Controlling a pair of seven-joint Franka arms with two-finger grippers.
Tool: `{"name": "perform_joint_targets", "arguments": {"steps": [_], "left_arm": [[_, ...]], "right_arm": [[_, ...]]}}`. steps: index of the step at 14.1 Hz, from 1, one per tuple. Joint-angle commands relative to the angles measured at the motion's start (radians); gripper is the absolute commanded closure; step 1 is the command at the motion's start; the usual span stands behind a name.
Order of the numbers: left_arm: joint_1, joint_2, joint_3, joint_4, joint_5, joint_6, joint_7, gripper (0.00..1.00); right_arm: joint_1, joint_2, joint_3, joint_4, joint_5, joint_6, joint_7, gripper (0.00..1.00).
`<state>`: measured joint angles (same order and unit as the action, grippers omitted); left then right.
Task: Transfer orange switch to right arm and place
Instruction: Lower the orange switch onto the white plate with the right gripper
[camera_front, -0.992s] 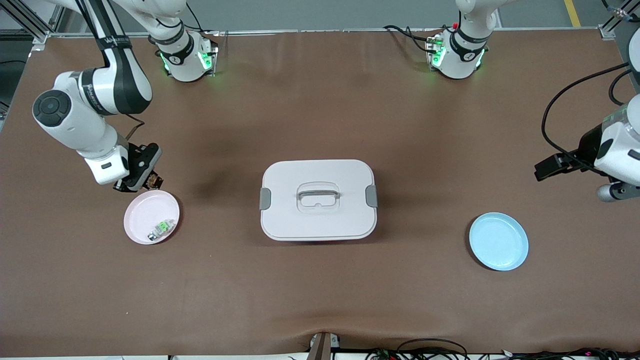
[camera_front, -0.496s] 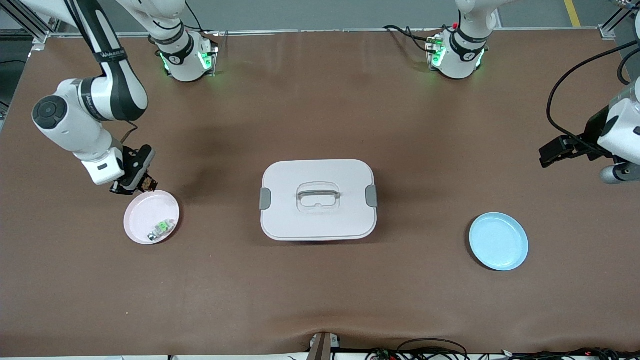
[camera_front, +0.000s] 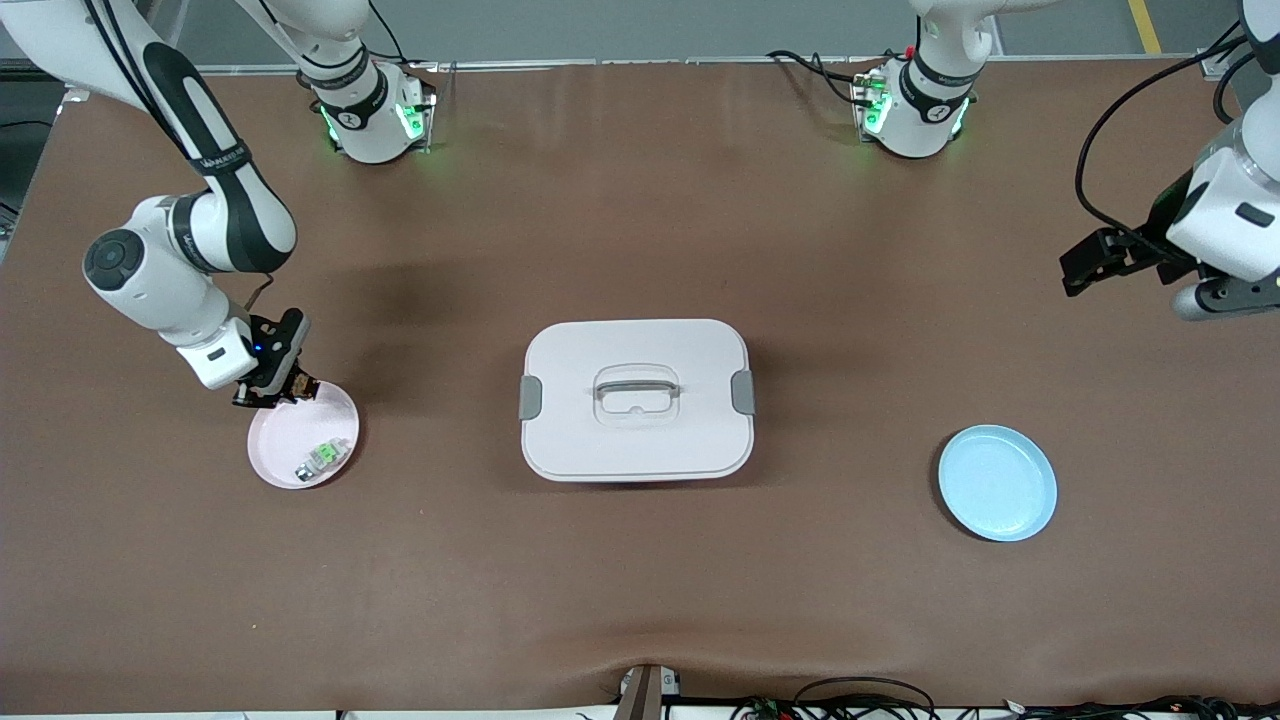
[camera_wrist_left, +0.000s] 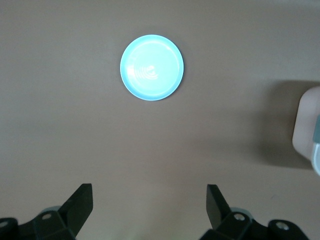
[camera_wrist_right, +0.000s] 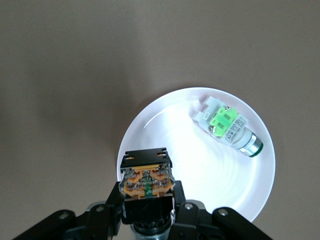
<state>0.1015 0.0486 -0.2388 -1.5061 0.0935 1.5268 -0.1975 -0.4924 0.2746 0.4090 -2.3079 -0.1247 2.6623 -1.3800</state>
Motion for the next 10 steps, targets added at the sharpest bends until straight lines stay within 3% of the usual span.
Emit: {"name": "perform_joint_targets", "arguments": {"steps": [1, 8, 10], "left_arm": [[-0.014, -0.082, 0.044, -0.097, -0.023, 0.036, 0.072, 0.0], [-0.094, -0.093, 0.116, -0.094, -0.053, 0.049, 0.106, 0.0], [-0.091, -0.093, 0.116, -0.091, -0.087, 0.046, 0.109, 0.0]], "right_arm": [[-0.031, 0.031, 0.011, 0.021, -0.058, 0.021, -0.016, 1.0], [-0.006, 0.132, -0.033, 0.099, -0.101, 0.018, 0.001, 1.0], [-0.002, 0.167, -0.045, 0.133, -0.151, 0.016, 0.028, 1.0]]}}
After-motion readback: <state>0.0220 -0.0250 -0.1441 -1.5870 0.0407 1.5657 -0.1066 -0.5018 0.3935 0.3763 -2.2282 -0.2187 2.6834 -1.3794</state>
